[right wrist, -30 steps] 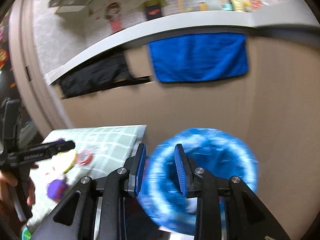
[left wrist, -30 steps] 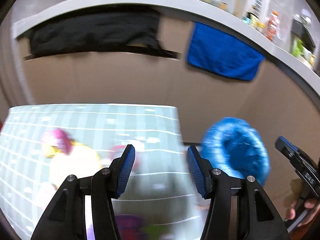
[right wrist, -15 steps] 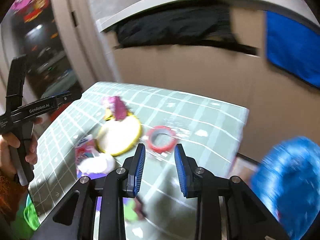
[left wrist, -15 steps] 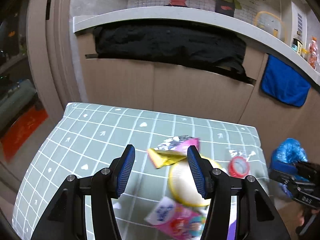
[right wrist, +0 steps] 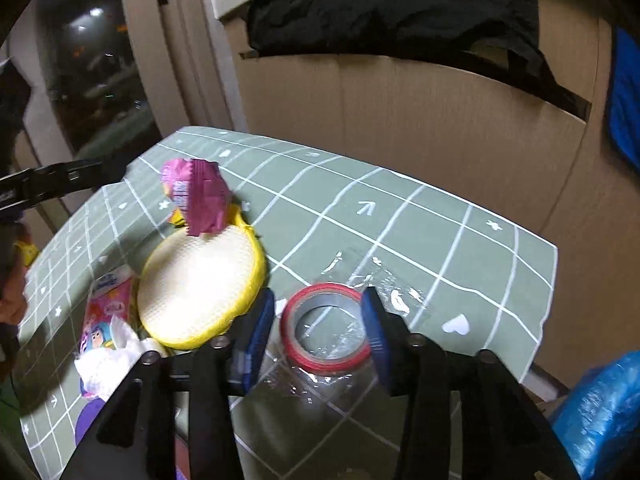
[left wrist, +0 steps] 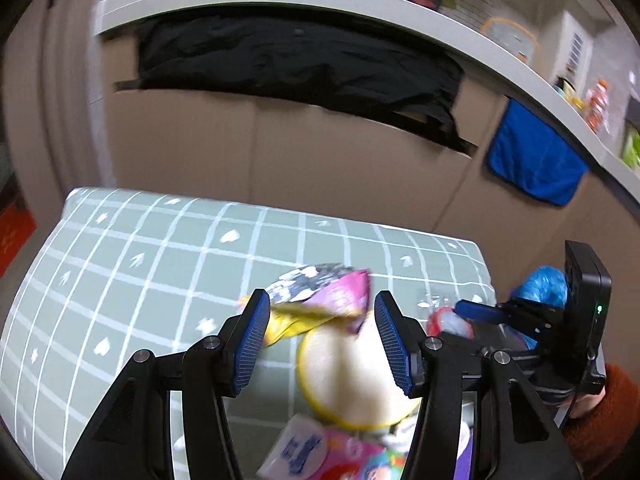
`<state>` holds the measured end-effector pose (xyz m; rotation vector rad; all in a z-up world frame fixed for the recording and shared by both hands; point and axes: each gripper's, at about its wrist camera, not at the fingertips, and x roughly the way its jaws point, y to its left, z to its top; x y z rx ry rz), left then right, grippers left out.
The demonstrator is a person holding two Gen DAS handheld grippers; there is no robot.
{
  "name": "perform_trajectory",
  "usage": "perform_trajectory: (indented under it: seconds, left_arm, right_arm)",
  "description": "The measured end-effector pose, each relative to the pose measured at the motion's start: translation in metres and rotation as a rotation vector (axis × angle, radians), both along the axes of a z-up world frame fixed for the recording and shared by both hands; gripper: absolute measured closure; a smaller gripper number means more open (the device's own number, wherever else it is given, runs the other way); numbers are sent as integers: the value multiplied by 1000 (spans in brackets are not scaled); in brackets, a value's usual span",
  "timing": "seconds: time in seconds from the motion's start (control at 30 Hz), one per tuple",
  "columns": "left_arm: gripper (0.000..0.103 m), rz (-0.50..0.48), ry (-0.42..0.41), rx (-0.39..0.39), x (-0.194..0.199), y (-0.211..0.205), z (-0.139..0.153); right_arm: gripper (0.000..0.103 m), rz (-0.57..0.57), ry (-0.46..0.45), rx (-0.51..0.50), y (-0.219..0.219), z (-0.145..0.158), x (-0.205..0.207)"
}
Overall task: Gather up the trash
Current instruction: 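Grasp the foil and pink wrapper with the left gripper while the right gripper grasps the bagged red tape roll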
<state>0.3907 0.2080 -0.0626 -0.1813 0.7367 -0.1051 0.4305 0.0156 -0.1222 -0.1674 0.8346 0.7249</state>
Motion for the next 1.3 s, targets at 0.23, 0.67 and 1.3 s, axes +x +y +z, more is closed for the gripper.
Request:
perform_trajectory:
  seconds: [0.23,0.67,1.3]
  left_arm:
    - [49,-24,75,71,44,-17,-23]
    - [90,64,27,-53,4,0,-13]
    - [89,135,-14,-70,-67,19,9]
  right_arm:
    - [56,6,-1,-8,1,0,2]
    - [73,56,-43,-6,-19,24,-28]
    - [45,-206,240,6,8,-10,24]
